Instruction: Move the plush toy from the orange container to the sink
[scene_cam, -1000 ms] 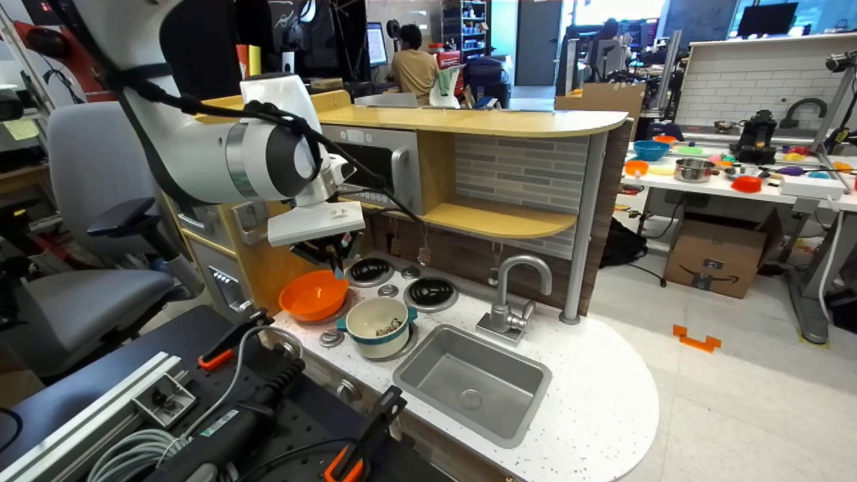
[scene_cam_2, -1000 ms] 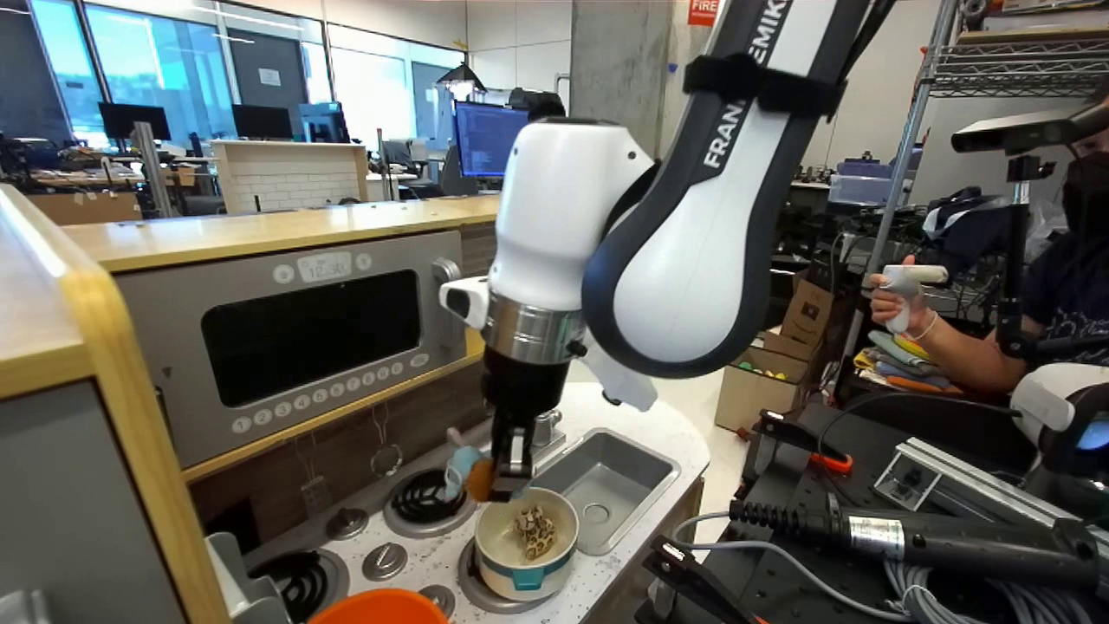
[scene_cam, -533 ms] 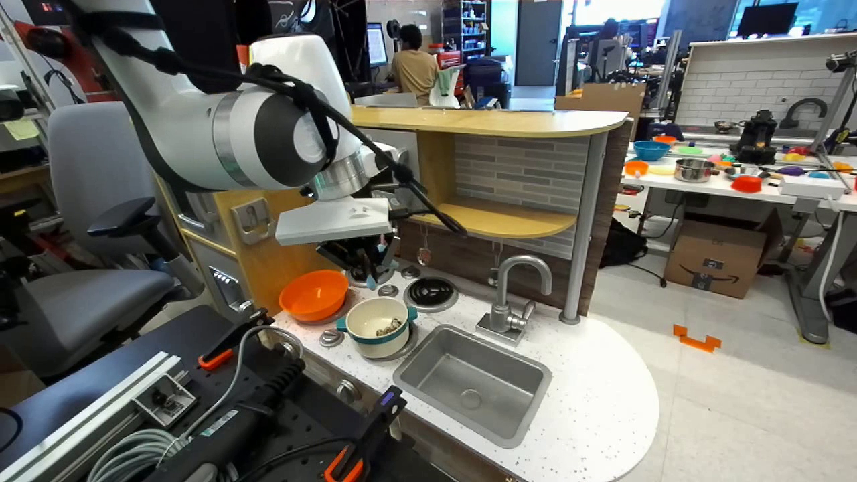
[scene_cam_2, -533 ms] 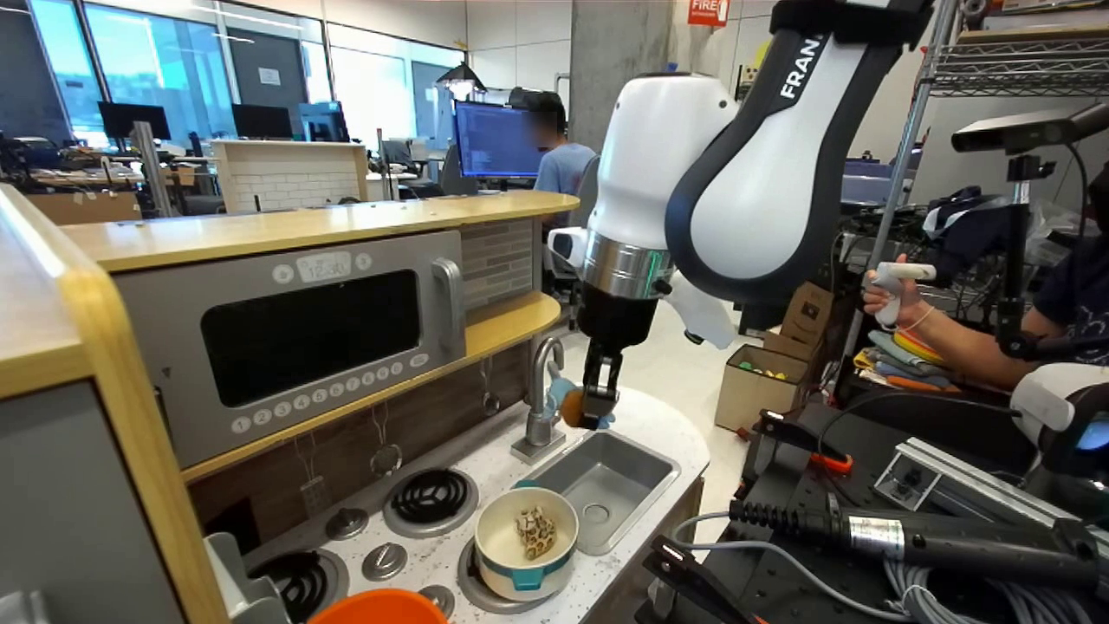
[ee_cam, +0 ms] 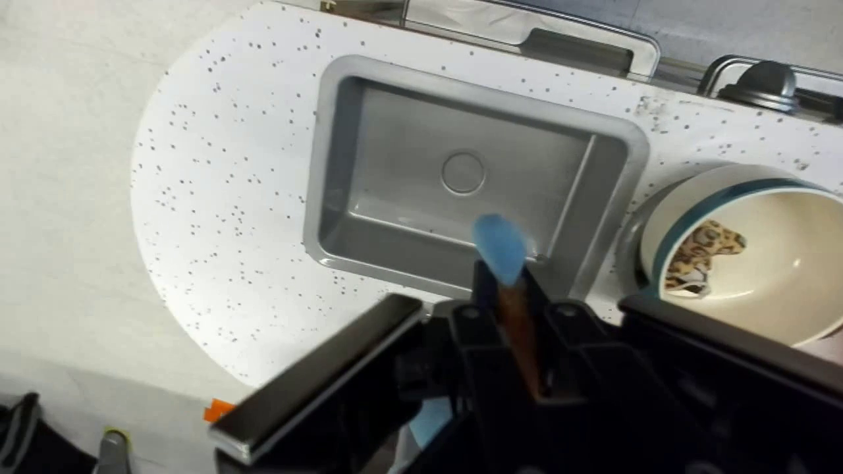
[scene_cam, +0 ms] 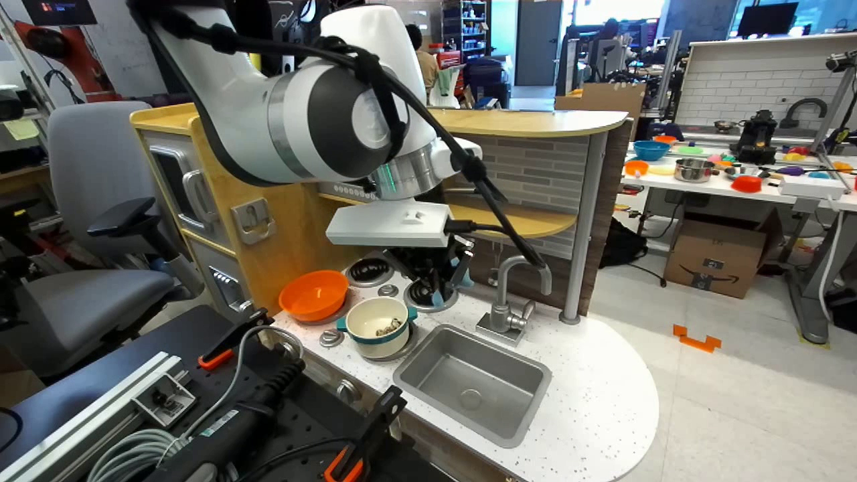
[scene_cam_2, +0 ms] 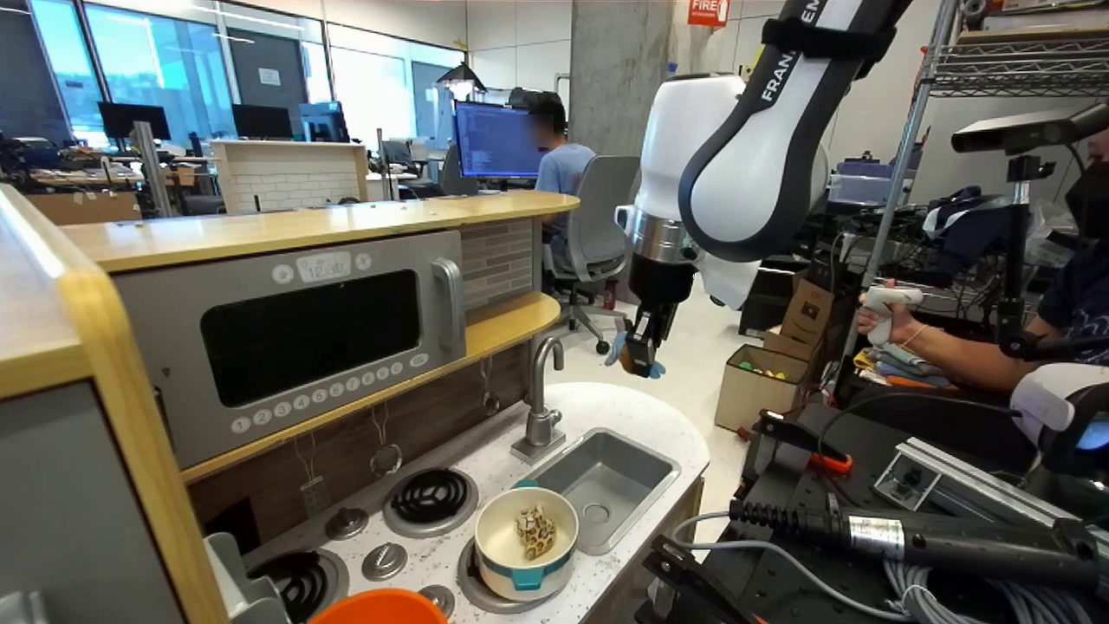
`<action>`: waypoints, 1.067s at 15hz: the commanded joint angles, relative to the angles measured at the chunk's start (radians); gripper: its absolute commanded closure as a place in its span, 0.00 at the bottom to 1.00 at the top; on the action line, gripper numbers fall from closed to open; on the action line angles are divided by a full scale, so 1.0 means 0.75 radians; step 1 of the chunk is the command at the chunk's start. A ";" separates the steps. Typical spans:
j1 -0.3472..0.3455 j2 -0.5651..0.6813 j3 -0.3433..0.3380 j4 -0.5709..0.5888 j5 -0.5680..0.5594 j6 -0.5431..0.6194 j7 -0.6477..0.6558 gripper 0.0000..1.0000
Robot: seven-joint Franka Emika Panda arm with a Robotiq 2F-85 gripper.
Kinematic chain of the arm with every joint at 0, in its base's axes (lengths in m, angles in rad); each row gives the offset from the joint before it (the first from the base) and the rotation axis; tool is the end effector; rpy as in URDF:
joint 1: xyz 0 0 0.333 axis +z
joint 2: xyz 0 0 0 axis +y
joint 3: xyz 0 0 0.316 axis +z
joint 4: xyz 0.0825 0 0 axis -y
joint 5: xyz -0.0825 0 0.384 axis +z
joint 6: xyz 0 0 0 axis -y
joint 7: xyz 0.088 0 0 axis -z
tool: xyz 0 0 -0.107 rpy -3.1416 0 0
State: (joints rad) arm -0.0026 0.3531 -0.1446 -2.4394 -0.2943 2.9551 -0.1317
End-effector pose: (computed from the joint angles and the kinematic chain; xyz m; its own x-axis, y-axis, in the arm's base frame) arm 0.4944 -0.0572 0.1769 0.9512 0.2860 0.1157 0.2657 -0.9500 0.1643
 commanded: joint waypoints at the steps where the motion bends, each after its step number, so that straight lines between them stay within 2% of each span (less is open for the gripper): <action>1: 0.042 0.065 -0.052 0.064 0.013 -0.047 0.102 0.98; 2: 0.041 0.081 -0.048 0.078 0.024 -0.061 0.118 0.98; 3: 0.017 0.113 -0.007 0.097 0.060 -0.048 0.117 0.98; 10: 0.024 0.282 0.027 0.246 0.153 -0.088 0.206 0.98; 16: 0.057 0.481 -0.013 0.417 0.175 -0.109 0.258 0.98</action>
State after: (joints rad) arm 0.0130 0.6274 -0.1363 -2.2146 -0.1890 2.9068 0.0368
